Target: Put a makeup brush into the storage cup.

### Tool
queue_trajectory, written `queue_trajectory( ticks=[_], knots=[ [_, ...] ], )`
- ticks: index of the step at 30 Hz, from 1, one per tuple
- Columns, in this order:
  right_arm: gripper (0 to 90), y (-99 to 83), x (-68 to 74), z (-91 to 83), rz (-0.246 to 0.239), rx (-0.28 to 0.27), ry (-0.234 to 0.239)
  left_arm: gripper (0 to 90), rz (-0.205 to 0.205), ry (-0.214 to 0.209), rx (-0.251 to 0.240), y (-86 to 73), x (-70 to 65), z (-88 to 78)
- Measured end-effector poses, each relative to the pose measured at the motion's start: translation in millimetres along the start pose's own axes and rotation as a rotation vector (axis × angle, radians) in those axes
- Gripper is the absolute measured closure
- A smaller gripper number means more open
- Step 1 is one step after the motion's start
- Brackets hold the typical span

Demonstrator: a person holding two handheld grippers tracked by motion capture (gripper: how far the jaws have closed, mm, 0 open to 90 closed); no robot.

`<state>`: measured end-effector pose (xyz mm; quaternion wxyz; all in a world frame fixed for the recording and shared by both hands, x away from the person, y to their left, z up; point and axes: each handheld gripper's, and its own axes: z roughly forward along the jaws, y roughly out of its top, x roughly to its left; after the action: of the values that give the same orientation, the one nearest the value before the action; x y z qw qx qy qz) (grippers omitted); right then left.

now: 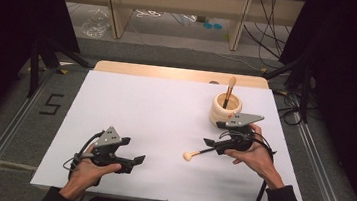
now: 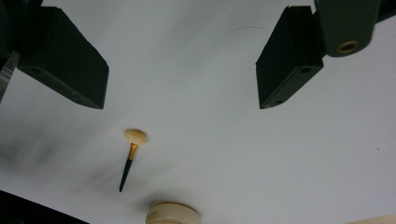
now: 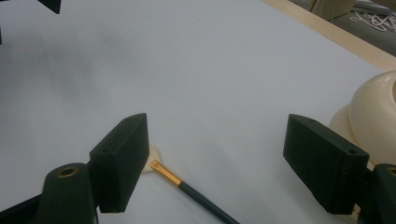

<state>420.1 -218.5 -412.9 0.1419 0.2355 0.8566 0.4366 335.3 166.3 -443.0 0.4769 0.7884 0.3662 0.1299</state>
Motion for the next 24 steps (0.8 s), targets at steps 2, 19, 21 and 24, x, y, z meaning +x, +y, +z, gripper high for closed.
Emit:
queue_trajectory(
  ticks=[2, 19, 21, 24],
  knots=[
    [24.2, -0.2, 1.4, 0.2, -0.007, 0.006, 0.006, 16.9, 0.001, -0.01, -0.002, -0.5, -1.4, 1.4],
    [35.7, -4.4, 13.2, 28.1, -0.153, 0.205, 0.048, 16.9, -0.001, -0.006, 0.01, -2.1, -2.4, 1.0],
    [37.1, -4.7, 13.4, 30.9, -0.157, 0.219, 0.058, 16.9, 0.007, -0.01, 0.009, -1.7, -1.3, 0.7],
    [39.4, -5.1, 13.7, 35.1, -0.179, 0.252, 0.069, 16.9, 0.003, -0.014, 0.008, -2.4, -1.2, 1.0]
  ],
)
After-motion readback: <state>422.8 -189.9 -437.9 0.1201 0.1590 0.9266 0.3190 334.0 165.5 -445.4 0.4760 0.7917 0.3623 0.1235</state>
